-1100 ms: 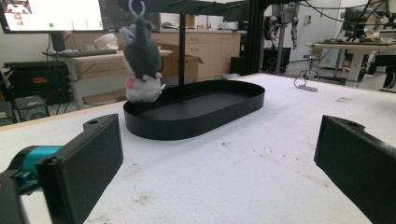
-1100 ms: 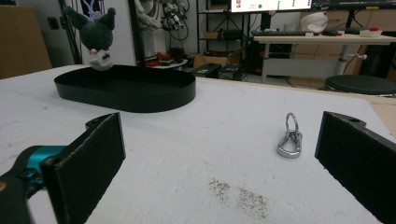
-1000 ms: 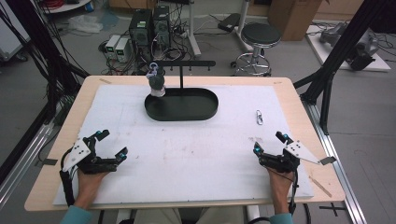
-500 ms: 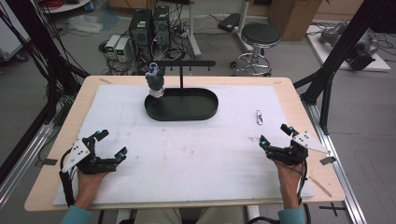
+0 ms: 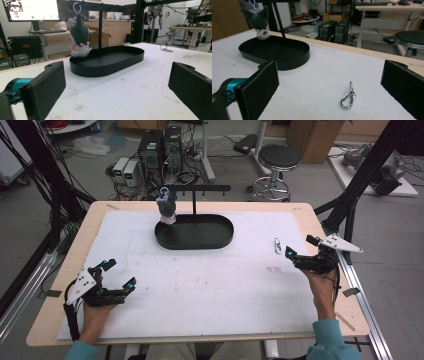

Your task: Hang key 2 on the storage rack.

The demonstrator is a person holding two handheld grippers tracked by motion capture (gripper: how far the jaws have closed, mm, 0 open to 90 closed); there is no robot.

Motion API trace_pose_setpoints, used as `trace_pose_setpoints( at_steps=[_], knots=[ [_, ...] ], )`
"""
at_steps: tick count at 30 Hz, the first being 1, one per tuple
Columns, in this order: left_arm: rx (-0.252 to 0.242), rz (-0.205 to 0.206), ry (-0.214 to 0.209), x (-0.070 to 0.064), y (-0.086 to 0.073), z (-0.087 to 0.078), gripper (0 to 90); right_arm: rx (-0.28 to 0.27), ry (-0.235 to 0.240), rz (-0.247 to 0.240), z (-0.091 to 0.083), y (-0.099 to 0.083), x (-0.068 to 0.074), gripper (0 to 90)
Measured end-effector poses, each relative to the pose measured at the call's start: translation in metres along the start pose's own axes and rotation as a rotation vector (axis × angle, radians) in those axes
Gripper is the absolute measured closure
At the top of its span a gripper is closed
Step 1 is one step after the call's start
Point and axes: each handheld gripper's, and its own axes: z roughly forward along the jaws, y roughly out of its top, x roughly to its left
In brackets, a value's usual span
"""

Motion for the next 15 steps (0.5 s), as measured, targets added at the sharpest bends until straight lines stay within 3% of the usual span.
trace_pose_setpoints(
  at_steps=[6, 11, 15],
  knots=[
    [-0.002, 0.001, 0.001, 0.0, 0.0, 0.0, 1.7, 0.101, -0.024, -0.063, 0.015, 0.016, -0.016, 0.9],
    [-0.002, -0.003, 0.004, 0.0, 0.0, 0.0, 1.7, 0.16, -0.012, -0.041, 0.029, 0.024, -0.025, 0.8],
    [-0.002, -0.002, 0.004, 0.0, 0.0, 0.0, 1.7, 0.221, -0.027, -0.091, 0.041, 0.032, -0.03, 0.9]
  ],
)
